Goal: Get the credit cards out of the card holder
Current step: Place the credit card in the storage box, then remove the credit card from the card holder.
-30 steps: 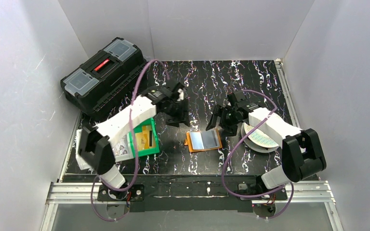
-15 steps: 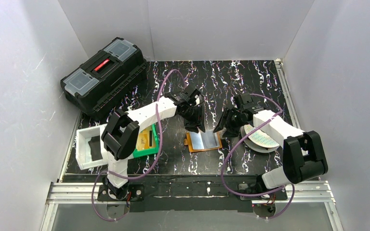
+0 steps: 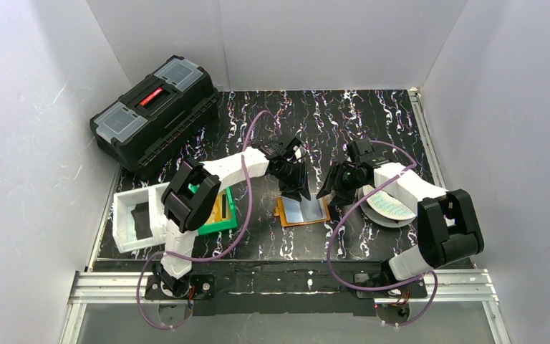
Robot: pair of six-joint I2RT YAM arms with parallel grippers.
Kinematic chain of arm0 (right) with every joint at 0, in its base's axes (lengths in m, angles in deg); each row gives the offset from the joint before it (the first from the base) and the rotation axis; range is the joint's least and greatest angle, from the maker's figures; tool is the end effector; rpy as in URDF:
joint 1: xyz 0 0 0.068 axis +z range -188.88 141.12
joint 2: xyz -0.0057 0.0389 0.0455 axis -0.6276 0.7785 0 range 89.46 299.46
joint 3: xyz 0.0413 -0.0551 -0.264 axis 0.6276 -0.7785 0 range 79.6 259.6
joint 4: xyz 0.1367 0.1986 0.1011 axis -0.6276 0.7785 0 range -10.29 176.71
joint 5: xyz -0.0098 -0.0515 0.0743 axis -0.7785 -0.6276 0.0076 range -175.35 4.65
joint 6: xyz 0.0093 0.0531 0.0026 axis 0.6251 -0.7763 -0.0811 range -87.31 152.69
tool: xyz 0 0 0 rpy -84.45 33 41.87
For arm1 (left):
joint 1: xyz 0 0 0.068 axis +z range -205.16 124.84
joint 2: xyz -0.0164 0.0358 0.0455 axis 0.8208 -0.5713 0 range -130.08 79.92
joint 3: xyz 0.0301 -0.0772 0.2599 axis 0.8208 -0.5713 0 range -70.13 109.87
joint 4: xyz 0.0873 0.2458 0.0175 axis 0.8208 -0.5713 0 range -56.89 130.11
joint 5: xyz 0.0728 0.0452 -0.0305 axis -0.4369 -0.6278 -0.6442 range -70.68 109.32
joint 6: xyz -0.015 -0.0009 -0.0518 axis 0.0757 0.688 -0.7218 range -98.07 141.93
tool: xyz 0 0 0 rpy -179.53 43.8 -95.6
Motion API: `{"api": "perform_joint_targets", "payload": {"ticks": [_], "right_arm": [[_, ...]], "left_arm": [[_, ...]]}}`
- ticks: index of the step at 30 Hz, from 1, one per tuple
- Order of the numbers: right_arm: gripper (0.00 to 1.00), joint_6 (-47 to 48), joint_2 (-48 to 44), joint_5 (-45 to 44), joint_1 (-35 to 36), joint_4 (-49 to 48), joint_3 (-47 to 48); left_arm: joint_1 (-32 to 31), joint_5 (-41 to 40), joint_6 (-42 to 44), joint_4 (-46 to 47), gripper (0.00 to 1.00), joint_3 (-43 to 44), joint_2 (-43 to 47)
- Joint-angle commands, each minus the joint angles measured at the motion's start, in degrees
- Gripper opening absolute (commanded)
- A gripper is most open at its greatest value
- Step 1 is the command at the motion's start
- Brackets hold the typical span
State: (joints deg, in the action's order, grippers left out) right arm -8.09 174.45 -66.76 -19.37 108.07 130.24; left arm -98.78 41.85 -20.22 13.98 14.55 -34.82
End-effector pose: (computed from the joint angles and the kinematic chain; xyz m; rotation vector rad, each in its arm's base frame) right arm 0.2624 0.1049 0.1921 0.4073 2.7708 0.7371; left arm 0.3034 -0.3081 0.1937 0.2054 2.8011 -0.9891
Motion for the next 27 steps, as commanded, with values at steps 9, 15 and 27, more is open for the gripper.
{"api": "perform_joint_targets", "payload": {"ticks": [9,15,27], "right_arm": [[0.59,0.89,1.48,1.41,0.0,-2.14,-1.04],[0.59,0.81,2.06,1.65,0.01,-2.93,-1.41],[0.59,0.74,2.44,2.65,0.0,-3.61,-1.48]], "left_arm": [[0.06,1.46,-1.91,1.87,0.33,-3.16,-1.0],[0.04,5.09,-4.46,7.82,0.2,-4.5,-1.87],[0.18,4.37,-3.62,7.03,0.0,-5.27,-0.26]]}}
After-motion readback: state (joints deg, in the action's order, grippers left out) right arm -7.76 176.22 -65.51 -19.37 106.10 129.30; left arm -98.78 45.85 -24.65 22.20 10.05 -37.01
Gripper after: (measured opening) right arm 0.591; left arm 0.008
